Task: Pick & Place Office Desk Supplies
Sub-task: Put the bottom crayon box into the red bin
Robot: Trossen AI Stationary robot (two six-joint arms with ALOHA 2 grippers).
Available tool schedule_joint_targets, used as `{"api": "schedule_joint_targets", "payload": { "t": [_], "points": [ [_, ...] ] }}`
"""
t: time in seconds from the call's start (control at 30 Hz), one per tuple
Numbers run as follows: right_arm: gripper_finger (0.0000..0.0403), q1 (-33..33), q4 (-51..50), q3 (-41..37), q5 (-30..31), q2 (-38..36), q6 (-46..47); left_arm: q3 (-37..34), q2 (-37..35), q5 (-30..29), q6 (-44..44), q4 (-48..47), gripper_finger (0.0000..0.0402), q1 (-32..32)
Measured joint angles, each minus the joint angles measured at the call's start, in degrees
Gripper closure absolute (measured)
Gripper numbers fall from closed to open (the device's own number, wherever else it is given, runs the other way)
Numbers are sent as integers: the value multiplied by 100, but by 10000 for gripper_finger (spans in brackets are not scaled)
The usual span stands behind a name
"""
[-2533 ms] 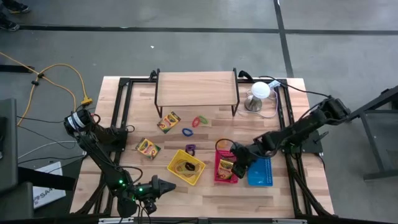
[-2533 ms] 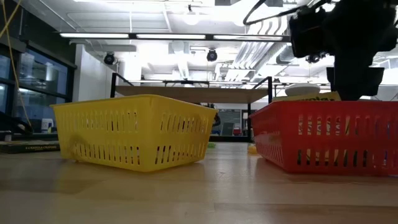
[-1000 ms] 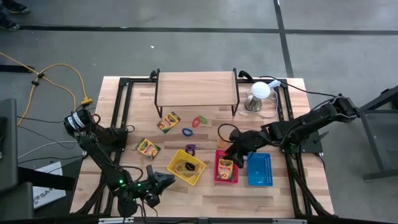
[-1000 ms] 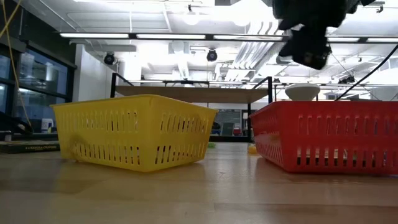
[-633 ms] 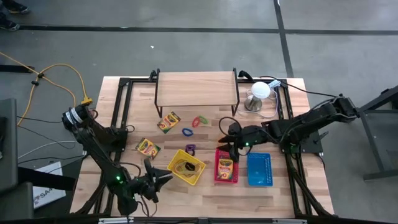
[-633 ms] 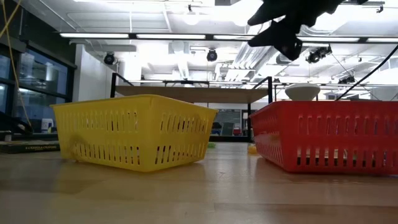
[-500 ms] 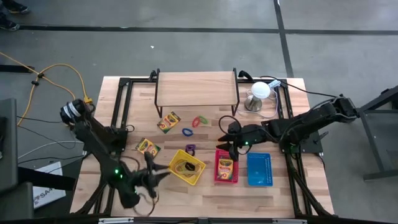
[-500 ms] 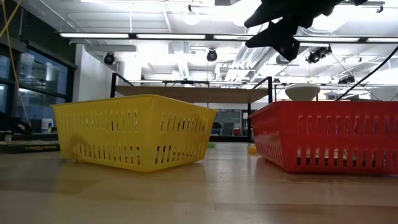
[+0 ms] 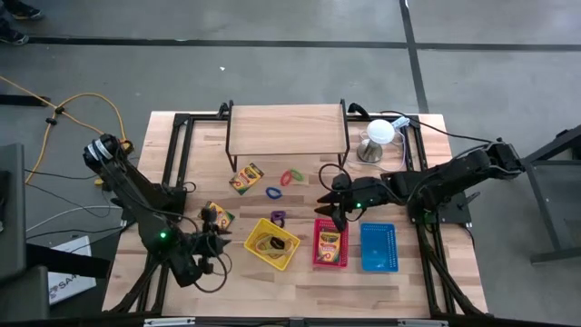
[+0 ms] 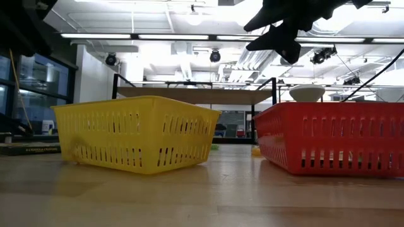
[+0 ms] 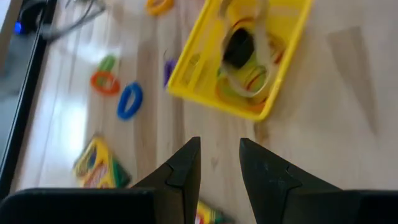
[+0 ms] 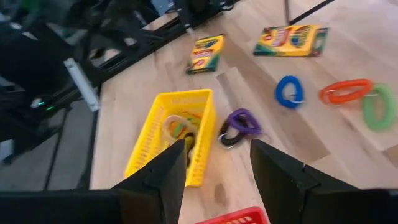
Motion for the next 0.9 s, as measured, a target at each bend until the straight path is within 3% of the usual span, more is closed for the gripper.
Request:
{"api": "schedule_joint_targets", "payload": {
  "t": [0.1,0.3,0.47,0.67,0.9],
  "points": [
    [236,2,118,0,-217,0,-16,0,-168,127,-560,-473,297,-22],
    [236,0,251,-4,-346,83,-279,0,-302,937,-1094,-948,297,-21],
    [236,-21,339,-17,-184,319,-618,0,-299,1002,-1450,-999,297,-26],
    [236,-201,1114,-4,-333,1003,-1065,-7,-298,1012,-1747,-1138,297,34],
    [236,-580,1476,494,-900,1873,-1699,-63,-297,1440,-2893,-1924,297,171]
  ]
}}
